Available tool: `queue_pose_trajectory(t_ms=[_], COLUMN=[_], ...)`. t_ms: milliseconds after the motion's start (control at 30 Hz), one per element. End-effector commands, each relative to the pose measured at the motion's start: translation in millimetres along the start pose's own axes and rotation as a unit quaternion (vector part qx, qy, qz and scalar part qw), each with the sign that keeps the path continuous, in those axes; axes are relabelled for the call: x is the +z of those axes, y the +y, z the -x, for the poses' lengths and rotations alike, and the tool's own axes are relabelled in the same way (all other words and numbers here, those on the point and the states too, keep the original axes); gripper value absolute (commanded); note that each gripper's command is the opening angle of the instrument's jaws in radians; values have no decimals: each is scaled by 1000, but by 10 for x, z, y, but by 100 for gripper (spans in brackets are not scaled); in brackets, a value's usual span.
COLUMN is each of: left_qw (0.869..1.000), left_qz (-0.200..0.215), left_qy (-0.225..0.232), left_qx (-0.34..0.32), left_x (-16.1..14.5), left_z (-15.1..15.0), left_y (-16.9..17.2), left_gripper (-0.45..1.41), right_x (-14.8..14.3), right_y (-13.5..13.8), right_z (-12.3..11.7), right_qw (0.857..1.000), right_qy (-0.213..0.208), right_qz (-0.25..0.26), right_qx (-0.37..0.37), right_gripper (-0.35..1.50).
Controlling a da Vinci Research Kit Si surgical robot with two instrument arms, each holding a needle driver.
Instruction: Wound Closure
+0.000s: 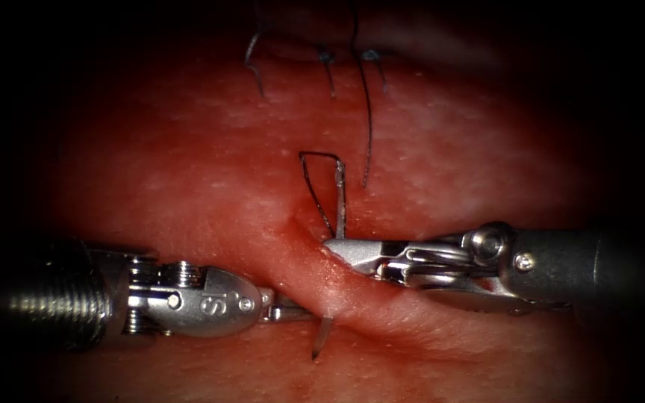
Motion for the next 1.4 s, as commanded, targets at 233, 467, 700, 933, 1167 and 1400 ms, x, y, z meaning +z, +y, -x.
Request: queue_pose_trajectory(t_ms=[233, 467, 700, 933, 1167, 1400], left_qw=[1000, 1000, 1000, 1000, 998, 996], left_qz=[1, 1, 9, 15, -5, -14], left_qy=[1, 1, 2, 5, 38, 71], left_qx=[1, 0, -5, 0, 40, 50], left_x=[6, 5, -17, -36, -28, -13], left_z=[0, -1, -14, -33, -40, -47], left_y=[0, 1, 3, 7, -1, -9], left_gripper=[-15, -15, -13, -13, 12, 34], right_x=[2, -3, -54, -91, -105, -101], right_y=[26, -1, -26, -35, -32, -11], right_z=[-12, -40, -90, -120, -128, -127], right_qw=[1000, 987, 951, 919, 915, 915], right_qy=[5, 106, 191, 217, 212, 191], right_qz=[2, -64, -46, 16, 19, 20], right_qx=[21, -106, -241, -329, -343, -353], right_gripper=[-35, 44, 115, 101, 96, 90])
